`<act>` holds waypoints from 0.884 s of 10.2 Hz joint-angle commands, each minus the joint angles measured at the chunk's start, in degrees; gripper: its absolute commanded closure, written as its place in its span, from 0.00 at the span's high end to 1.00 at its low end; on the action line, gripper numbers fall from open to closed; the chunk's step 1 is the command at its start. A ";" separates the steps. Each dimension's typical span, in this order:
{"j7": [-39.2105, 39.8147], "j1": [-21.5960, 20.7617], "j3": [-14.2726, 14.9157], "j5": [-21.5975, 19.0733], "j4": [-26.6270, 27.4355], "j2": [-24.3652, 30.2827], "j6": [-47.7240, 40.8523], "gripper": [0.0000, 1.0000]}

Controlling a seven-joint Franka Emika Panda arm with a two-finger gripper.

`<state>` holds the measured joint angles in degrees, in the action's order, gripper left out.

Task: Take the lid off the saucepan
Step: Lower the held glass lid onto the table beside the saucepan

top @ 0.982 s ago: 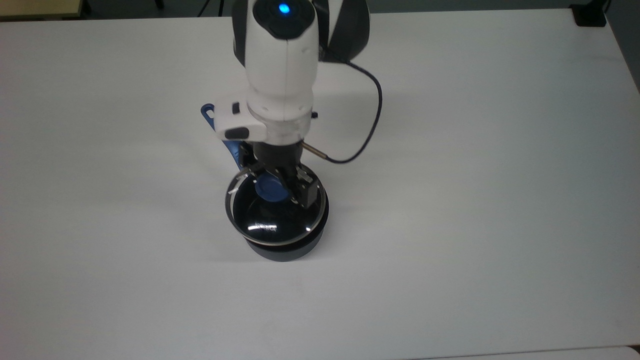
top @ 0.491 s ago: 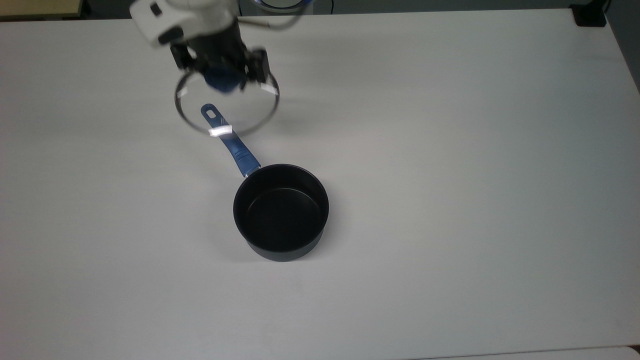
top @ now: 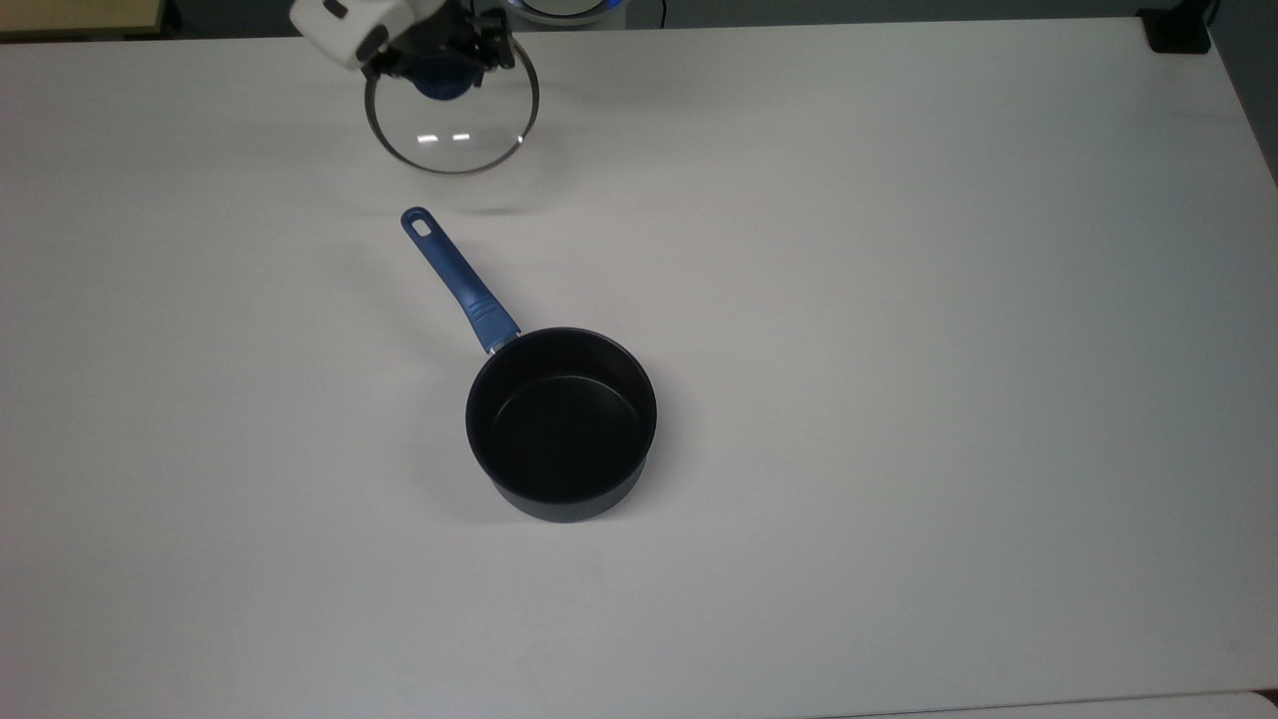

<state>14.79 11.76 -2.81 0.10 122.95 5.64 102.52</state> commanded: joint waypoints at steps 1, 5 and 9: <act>1.47 -0.33 -0.18 -0.54 8.26 -1.40 13.97 0.55; -3.26 -0.95 -0.18 -0.54 8.28 -6.68 21.92 0.68; -17.05 -1.13 -0.36 -0.89 -6.94 -4.59 4.26 1.00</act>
<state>3.30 11.20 -3.04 0.09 126.70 -1.20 118.98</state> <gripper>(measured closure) 0.004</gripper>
